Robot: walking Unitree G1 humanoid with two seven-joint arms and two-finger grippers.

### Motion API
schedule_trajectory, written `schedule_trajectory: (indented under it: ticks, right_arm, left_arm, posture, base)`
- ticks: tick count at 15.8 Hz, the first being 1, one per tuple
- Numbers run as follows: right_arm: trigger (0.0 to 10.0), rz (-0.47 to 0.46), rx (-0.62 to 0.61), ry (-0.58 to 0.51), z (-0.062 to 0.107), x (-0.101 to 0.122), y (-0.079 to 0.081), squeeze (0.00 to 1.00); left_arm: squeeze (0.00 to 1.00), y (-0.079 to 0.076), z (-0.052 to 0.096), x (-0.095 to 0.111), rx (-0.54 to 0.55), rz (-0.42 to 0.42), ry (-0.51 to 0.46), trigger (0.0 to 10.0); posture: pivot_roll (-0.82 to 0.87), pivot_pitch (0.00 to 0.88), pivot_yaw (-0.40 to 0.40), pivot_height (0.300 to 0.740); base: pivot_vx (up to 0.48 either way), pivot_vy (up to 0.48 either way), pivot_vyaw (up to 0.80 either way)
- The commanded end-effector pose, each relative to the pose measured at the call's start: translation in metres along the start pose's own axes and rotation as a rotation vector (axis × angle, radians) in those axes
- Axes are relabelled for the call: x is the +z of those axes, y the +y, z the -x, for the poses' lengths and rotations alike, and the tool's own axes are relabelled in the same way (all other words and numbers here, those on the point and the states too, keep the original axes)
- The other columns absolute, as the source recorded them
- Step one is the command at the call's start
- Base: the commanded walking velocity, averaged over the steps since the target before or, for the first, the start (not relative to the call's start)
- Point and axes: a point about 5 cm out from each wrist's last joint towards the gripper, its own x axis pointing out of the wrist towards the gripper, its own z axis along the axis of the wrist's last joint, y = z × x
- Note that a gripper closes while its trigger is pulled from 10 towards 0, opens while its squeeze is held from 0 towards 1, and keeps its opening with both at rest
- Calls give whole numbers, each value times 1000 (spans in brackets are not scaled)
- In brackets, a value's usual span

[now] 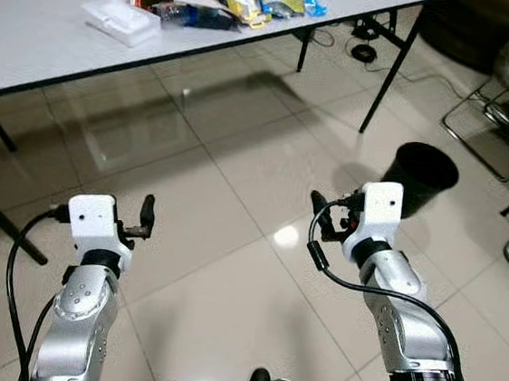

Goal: Picking trash to rubbish bin

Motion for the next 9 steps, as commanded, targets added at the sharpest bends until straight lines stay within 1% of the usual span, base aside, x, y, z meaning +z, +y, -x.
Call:
schedule_trajectory:
  ticks: [1,4,5,6,9]
  right_arm:
    - [10000,14,-6,3,-1,1,-4,0]
    - [10000,-10,-20,-17,-3,2,-2,0]
    - [10000,-24,-23,-25,-3,1,1,0]
    - [10000,-32,-22,-31,-3,1,3,0]
    - [10000,-37,-5,-57,-3,5,9,0]
  left_arm:
    - [0,0,1,-5,15,9,11,10000]
    - [0,0,-3,6,-22,23,-14,10000]
    - [0,1,-6,16,-24,37,-31,10000]
    - [0,1,-7,23,-27,47,-56,10000]
    - [0,0,-13,46,-33,51,-118,10000]
  posture:
    - [-66,153,-69,740]
    - [-60,152,-47,740]
    - [-49,153,-24,740]
    - [-49,153,-24,740]
    - [-41,154,2,740]
  base:
    - [0,0,0]
    - [0,0,0]
    - [0,0,0]
    - [0,0,0]
    - [353,0,0]
